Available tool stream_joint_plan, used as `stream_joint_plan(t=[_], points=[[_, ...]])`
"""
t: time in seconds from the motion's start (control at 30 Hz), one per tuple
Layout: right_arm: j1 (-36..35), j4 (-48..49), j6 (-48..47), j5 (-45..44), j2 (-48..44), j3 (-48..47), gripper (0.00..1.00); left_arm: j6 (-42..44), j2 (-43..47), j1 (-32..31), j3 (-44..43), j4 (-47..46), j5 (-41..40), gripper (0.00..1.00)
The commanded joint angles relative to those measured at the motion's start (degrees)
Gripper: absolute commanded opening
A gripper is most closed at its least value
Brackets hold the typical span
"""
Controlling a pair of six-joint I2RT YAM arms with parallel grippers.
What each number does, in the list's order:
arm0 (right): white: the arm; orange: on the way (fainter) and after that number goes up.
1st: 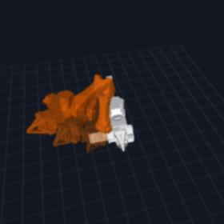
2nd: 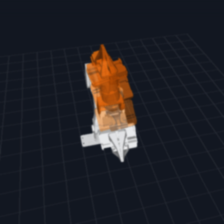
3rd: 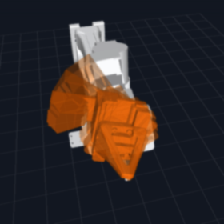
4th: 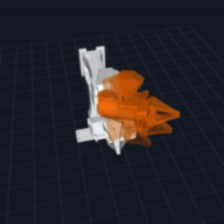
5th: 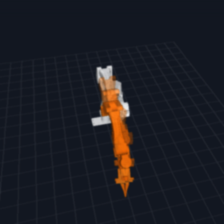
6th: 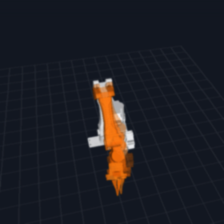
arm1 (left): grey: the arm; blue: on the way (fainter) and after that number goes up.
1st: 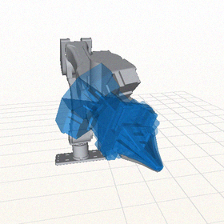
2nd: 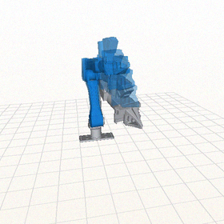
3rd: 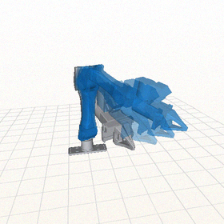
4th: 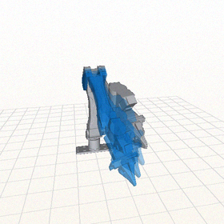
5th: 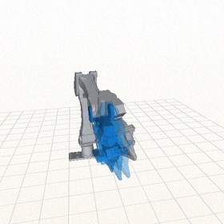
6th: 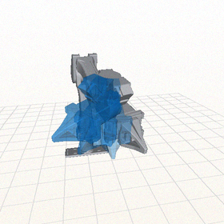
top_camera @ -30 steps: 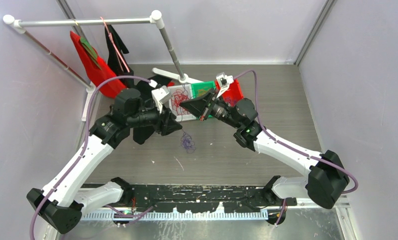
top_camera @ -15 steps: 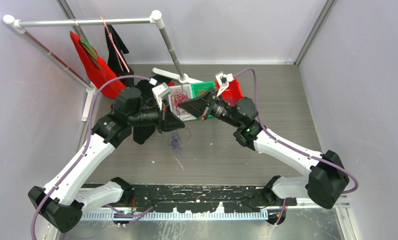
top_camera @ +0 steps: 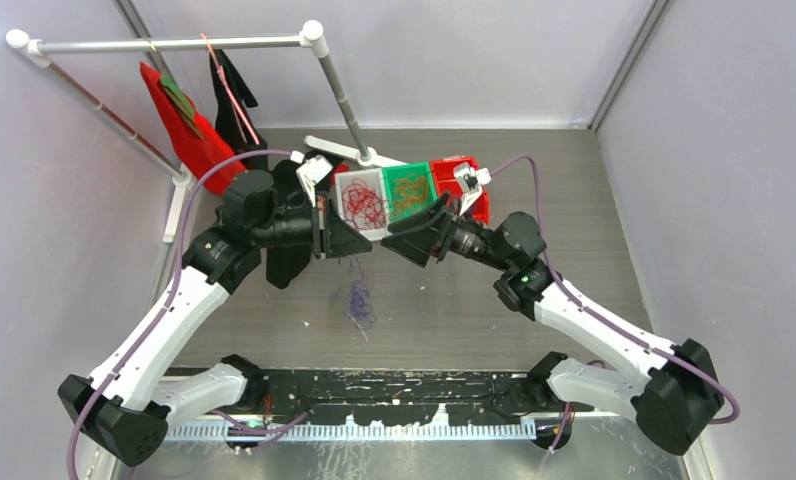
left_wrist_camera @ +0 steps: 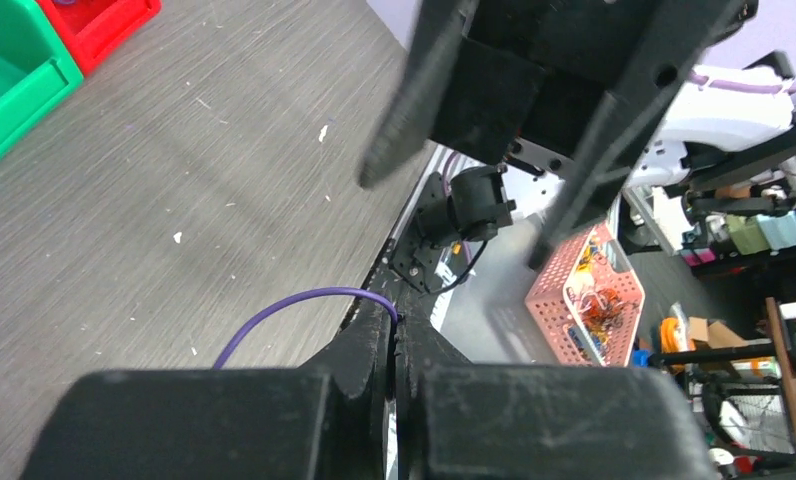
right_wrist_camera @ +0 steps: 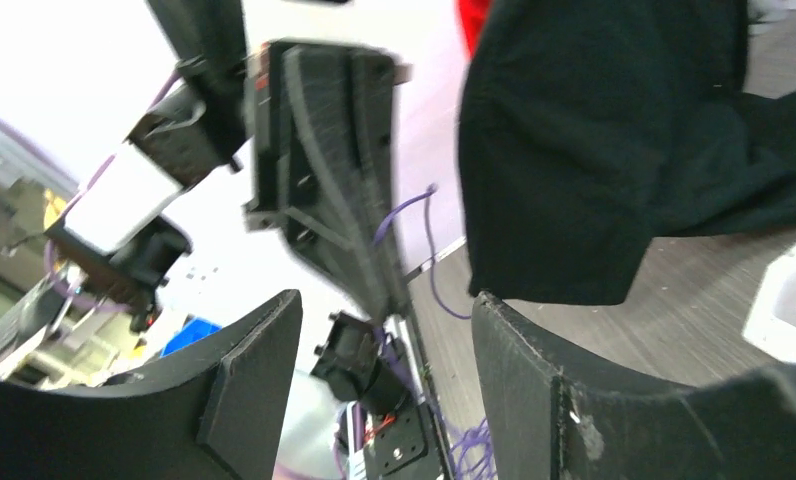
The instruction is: Untangle the cables
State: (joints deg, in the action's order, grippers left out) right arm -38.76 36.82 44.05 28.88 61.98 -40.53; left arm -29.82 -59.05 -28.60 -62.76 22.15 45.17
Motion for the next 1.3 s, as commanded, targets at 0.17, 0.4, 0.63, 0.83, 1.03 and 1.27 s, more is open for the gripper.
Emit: stream_joint_plan(t=[0.17, 0.4, 0.63, 0.83, 1.03, 1.27], points=[[-3.21, -2.18, -6.86, 10.29, -2.24, -1.68, 0.68, -7.29, -1.44, 0.54, -5.01, -6.64, 2.17, 0.0], [-6.23, 0.75, -10.8, 4.86, 3.86, -2.84, 0.62, -9.9, -1.77, 0.61, -6.63, -8.47, 6.2, 0.0], [-9.42, 2.28, -17.0, -9.93, 1.6, 0.75, 0.54, -10.57, -1.12, 0.65, -6.66, -7.72, 6.27, 0.0], [-10.47, 5.84, -13.96, -6.85, 5.56, -0.79, 0.51, -9.95, -1.5, 0.65, -7.25, -7.83, 5.37, 0.0], [-10.72, 18.38, -3.52, -0.64, 11.97, -0.79, 0.49, -7.98, -1.9, 0.73, -8.16, -7.41, 5.29, 0.0], [-11.88, 30.96, 3.64, -0.2, 18.96, -1.29, 0.47, -5.86, -2.97, 1.06, -9.15, -6.49, 4.42, 0.0]])
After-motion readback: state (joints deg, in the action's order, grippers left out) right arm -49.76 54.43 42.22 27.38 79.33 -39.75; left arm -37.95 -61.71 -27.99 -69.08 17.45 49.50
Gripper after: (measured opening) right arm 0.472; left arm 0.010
